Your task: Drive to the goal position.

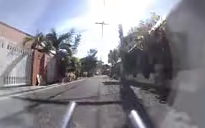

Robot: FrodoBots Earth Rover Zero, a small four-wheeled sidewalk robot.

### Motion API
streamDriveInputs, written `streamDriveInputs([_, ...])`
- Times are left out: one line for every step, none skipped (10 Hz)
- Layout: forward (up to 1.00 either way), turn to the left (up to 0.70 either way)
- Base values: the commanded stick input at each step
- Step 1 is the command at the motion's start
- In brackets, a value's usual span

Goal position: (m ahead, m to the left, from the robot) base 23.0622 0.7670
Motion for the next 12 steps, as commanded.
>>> streamDriveInputs([0.85,0.05])
streamDriveInputs([0.85,0.03])
streamDriveInputs([0.85,-0.13])
streamDriveInputs([0.85,-0.22])
streamDriveInputs([0.85,-0.23])
streamDriveInputs([0.85,-0.31])
streamDriveInputs([0.85,-0.33])
streamDriveInputs([0.85,-0.31])
streamDriveInputs([0.85,-0.28])
streamDriveInputs([0.85,0.01])
streamDriveInputs([0.85,0.02])
streamDriveInputs([0.85,0.01])
